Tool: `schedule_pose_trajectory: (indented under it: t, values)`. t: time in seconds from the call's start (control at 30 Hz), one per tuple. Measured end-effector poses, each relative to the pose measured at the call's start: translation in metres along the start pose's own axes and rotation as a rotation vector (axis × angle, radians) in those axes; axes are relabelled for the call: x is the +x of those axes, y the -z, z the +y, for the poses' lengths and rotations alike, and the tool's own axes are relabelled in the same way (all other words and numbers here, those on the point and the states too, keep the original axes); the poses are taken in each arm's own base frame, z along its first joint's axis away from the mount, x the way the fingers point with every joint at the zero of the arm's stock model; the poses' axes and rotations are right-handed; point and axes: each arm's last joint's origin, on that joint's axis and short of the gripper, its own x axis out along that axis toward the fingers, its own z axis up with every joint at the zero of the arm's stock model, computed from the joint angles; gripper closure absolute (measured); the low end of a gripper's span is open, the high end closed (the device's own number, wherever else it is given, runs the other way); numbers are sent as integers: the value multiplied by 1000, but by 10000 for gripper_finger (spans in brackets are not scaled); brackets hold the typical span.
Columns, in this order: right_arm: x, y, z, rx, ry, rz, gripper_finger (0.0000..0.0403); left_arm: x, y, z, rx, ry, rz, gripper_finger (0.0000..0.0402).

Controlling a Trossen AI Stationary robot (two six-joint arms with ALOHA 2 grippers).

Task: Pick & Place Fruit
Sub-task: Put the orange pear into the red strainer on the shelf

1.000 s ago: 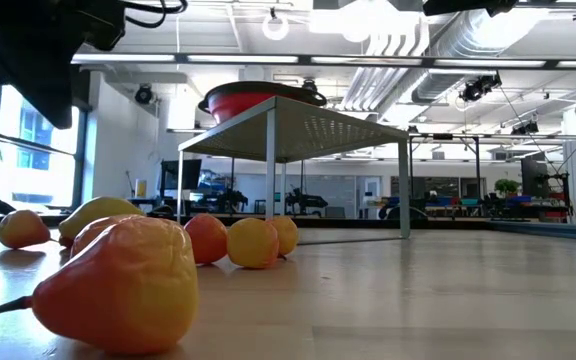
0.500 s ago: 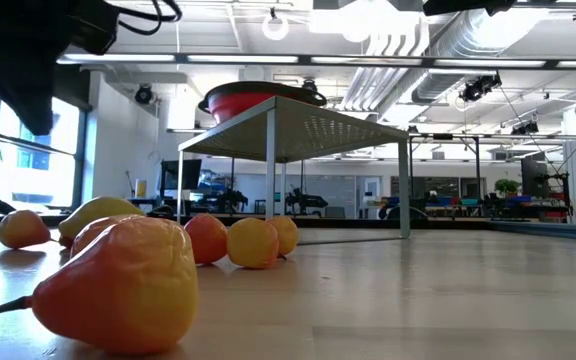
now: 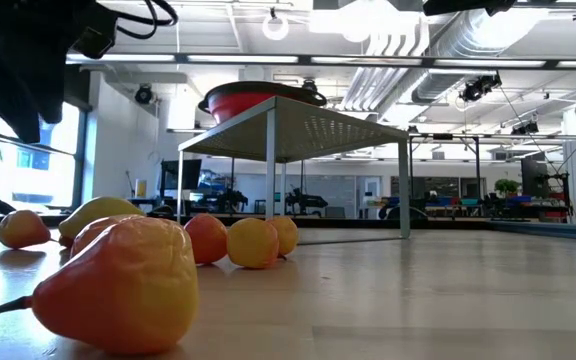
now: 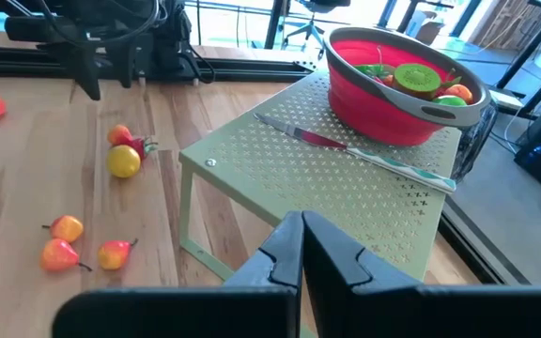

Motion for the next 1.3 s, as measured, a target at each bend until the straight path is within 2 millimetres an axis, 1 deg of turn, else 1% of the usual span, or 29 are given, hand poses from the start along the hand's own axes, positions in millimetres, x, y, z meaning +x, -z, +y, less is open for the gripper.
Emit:
schedule_pose_trajectory:
  t: [0.1, 0.2, 0.3, 0.37, 0.63, 0.83, 0.97, 1.1, 1.2, 1.3]
  values:
    - [0, 0, 0, 0, 0, 0, 401, 3, 0, -2, -60, -8, -36, 114]
    - [0, 0, 0, 0, 0, 0, 401, 12, 2, -2, -66, -50, -18, 113]
    - [0, 0, 0, -1, 0, 1, 401, 26, 8, -1, -79, -96, 42, 113]
    - [0, 0, 0, -2, 0, 2, 401, 34, 10, 0, -94, -130, 51, 113]
    - [0, 1, 0, -1, 1, 5, 400, 48, 13, -4, -87, -163, 44, 113]
    - [0, 1, 0, 1, 1, 5, 400, 66, 17, -11, -84, -173, 43, 113]
    - [0, 1, 0, 2, 1, 5, 400, 77, 20, -12, -76, -209, 52, 113]
    - [0, 1, 0, 2, 1, 4, 400, 82, 21, -13, -74, -217, 52, 113]
    - [0, 1, 0, 3, -7, 7, 400, 83, 21, -14, -75, -215, 50, 114]
    - [0, 1, 0, 3, -21, 11, 400, 83, 21, -14, -75, -216, 50, 129]
